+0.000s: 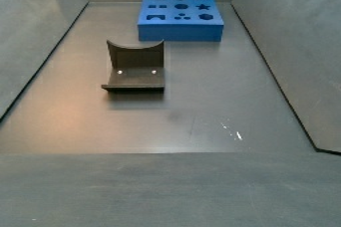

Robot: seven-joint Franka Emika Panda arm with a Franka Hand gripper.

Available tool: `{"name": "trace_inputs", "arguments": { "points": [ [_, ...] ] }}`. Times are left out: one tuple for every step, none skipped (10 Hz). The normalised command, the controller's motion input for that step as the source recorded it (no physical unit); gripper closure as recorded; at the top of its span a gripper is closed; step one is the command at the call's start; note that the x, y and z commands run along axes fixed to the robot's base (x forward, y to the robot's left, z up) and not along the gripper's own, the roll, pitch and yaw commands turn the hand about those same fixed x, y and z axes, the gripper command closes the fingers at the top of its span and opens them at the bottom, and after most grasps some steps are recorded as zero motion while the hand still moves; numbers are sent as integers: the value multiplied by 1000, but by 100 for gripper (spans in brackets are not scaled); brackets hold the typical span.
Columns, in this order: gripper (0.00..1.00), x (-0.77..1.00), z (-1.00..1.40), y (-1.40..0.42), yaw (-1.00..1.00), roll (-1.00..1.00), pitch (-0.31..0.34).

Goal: Insert the star object.

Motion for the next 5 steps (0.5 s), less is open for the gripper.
{"name": "trace_inputs", "arguments": {
  "points": [
    [100, -214, -869, 0, 0, 256, -70],
    [100, -203, -866, 0, 0, 257, -73],
    [100, -186, -863, 0, 0, 256, -70],
    [100, -154, -900, 0, 0, 240, -59],
    [100, -151, -929, 0, -9, 227, -47]
  ]
}}
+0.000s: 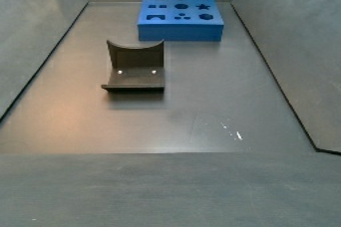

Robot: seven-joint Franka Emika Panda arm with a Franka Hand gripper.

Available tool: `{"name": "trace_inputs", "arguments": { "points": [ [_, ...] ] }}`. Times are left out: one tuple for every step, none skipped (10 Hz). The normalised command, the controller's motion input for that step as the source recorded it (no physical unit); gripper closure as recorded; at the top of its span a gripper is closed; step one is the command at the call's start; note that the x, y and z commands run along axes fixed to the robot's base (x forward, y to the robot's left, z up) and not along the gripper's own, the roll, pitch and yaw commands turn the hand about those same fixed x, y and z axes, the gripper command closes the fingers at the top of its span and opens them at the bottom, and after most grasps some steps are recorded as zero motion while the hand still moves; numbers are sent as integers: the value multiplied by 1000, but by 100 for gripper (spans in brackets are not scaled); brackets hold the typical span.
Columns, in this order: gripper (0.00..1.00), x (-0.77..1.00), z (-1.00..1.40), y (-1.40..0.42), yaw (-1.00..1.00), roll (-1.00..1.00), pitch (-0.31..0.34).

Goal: Insert the star object.

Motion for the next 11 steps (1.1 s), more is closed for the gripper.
{"name": "trace_inputs", "arguments": {
  "points": [
    [100, -177, -1000, 0, -17, 191, -39],
    [100, -223, -1000, 0, 0, 129, -31],
    [100, -217, -1000, -120, 0, 56, -33],
    [100, -254, -1000, -140, -49, 21, -56],
    [100, -257, -1000, -143, -63, 23, -66],
    [100, -257, -1000, -106, -46, 40, -73],
    [100, -263, -1000, -57, -37, 70, -74],
    [100, -246, -991, -83, -20, 114, -109],
    [100, -71, -583, -60, 0, 150, -56],
    [100, -97, -500, -40, 0, 197, -46],
    [100, -66, -449, -34, 0, 210, -36]
  ]
}}
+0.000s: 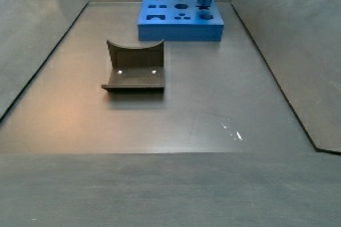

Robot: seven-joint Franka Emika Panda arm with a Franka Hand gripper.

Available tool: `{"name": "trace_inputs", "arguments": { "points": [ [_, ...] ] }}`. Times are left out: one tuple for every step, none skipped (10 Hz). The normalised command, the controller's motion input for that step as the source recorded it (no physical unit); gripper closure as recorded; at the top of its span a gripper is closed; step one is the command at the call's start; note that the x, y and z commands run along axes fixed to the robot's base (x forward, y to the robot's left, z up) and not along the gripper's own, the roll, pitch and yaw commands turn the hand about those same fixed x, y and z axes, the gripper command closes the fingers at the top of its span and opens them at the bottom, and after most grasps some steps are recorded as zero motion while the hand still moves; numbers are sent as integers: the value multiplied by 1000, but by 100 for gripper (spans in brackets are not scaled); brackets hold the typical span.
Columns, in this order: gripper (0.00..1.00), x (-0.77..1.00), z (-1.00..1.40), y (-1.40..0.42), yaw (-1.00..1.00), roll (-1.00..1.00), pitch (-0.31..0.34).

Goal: Insert the star object.

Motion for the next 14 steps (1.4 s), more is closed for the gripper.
{"name": "trace_inputs", "arguments": {
  "points": [
    [100, -43, -140, 0, 0, 54, -74],
    [100, -11, -171, -77, 0, 0, -137],
    [100, 0, -323, -140, 0, -3, -143],
    [100, 29, -300, -206, 0, 0, -96],
    [100, 20, -254, -234, -154, 0, -70],
    [100, 0, -246, -251, -237, 0, -66],
    [100, 20, -297, -246, -214, 0, -61],
    [100, 157, -369, -174, -146, 10, -27],
    [100, 286, -469, -57, -74, 44, 0],
    [100, 294, -526, 0, -26, 103, 0],
    [100, 229, -540, 0, 0, 167, 31],
    [100, 57, -526, 17, 77, 227, 33],
    [100, -3, -503, 3, 100, 241, 0],
    [100, -180, -460, 0, 97, 177, 0]
  ]
}}
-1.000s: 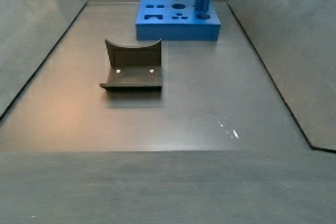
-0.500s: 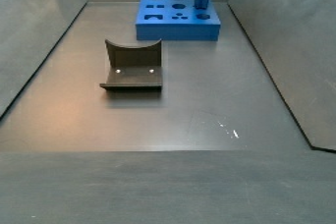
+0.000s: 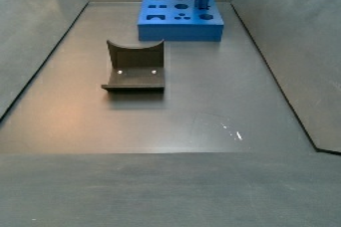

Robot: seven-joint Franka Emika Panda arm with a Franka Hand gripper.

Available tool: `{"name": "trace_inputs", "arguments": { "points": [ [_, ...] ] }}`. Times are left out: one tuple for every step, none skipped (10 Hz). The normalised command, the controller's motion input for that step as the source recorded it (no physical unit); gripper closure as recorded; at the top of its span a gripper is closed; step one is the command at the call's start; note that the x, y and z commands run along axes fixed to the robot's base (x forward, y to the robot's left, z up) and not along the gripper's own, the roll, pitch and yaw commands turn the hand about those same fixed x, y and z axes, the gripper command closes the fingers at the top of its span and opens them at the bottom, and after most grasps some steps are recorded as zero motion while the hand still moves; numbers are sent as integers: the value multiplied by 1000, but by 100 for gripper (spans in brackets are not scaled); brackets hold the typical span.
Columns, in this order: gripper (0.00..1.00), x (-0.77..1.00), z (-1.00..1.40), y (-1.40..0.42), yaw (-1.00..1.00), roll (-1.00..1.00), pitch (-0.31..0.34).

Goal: Insert the star object.

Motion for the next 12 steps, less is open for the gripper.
{"name": "trace_inputs", "arguments": {
  "points": [
    [100, -171, -469, 0, 126, 163, -10],
    [100, -49, -486, 46, 246, 210, 0],
    [100, 0, -486, 66, 177, 199, 0],
    [100, 49, -523, 49, 74, 181, 10],
    [100, 191, -549, 0, 0, 153, 33],
    [100, 220, -526, 11, 0, 136, 47],
    [100, 206, -557, 0, 0, 151, 41],
    [100, 129, -529, 0, 0, 209, 43],
    [100, 83, -646, -20, 0, 213, 0],
    [100, 0, -854, -126, -26, 236, -77],
    [100, 0, -854, -114, 0, 233, -86],
    [100, 0, -857, -97, 0, 226, -99]
  ]
}}
